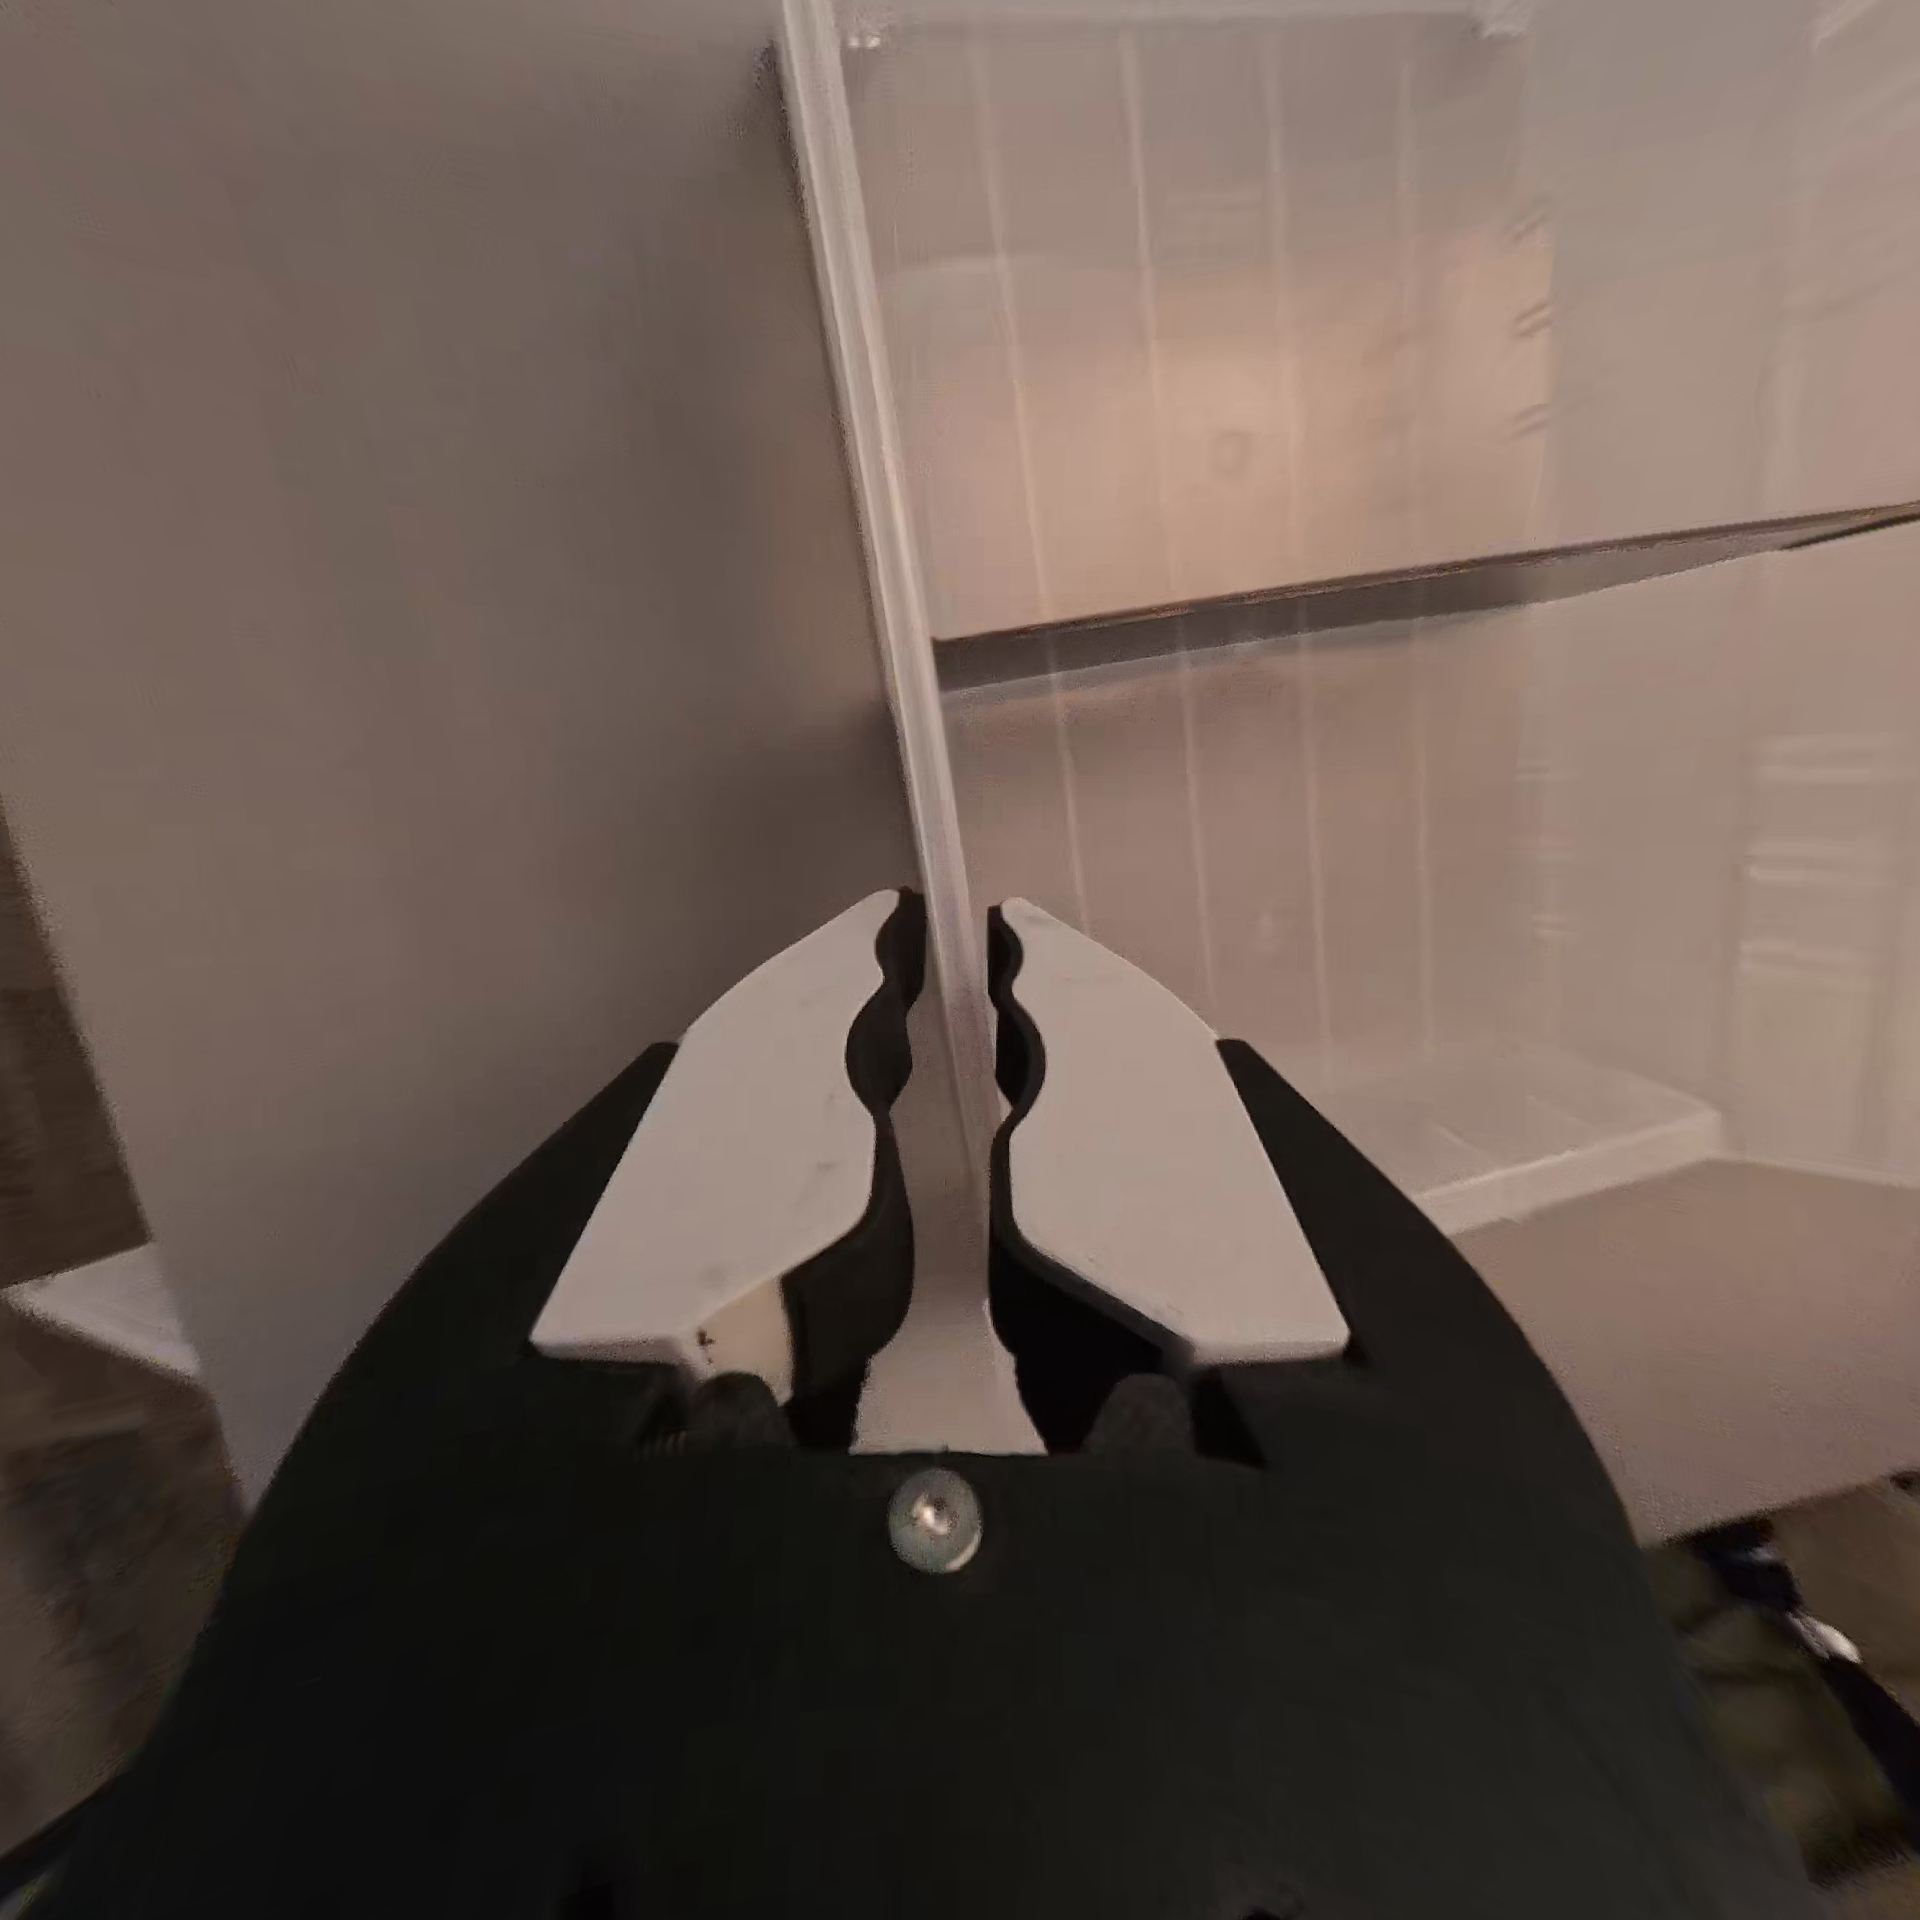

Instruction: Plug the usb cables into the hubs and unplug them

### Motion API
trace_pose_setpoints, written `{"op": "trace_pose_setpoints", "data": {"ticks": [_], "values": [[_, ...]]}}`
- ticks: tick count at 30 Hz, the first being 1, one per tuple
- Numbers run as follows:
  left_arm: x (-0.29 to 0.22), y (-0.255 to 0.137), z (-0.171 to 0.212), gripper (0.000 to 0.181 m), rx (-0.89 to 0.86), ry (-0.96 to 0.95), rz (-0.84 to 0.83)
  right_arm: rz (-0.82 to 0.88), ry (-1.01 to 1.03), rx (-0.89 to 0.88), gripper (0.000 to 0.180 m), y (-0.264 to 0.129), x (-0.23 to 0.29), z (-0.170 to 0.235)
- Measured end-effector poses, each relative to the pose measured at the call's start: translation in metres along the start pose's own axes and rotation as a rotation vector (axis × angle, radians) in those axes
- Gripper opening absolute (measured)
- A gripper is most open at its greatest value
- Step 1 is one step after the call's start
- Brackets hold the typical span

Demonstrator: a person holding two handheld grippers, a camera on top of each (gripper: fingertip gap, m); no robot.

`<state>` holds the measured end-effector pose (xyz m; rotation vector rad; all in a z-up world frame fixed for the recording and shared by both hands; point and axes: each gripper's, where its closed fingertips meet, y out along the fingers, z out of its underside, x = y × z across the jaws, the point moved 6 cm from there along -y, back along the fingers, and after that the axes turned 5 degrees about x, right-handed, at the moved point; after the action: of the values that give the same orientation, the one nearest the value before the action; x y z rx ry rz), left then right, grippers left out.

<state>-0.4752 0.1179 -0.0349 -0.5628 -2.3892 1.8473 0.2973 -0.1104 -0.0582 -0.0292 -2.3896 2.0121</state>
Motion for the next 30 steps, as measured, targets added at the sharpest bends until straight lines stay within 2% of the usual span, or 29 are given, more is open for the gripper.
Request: {"op": "trace_pose_setpoints", "data": {"ticks": [3, 5, 10, 15, 23, 30], "values": [[-0.005, 0.010, -0.003, 0.019, 0.057, 0.032, -0.036, 0.003, -0.016, -0.008, 0.009, 0.003, 0.026, -0.015], [-0.005, 0.014, -0.004, 0.006, 0.089, 0.073, -0.083, 0.004, -0.025, -0.012, 0.009, 0.004, 0.040, -0.024], [-0.026, 0.018, -0.006, 0.006, 0.163, 0.180, -0.104, 0.011, -0.046, -0.008, 0.010, 0.007, 0.070, -0.044], [-0.075, 0.031, -0.022, 0.008, 0.225, 0.292, -0.140, 0.029, -0.081, -0.011, 0.012, 0.010, 0.095, -0.060], [-0.152, 0.050, -0.031, 0.010, 0.288, 0.430, -0.103, 0.100, -0.144, -0.004, 0.020, 0.013, 0.128, -0.070], [-0.173, 0.053, -0.019, 0.019, 0.364, 0.473, -0.042, 0.157, -0.203, 0.034, 0.034, 0.010, 0.143, -0.065]]}}
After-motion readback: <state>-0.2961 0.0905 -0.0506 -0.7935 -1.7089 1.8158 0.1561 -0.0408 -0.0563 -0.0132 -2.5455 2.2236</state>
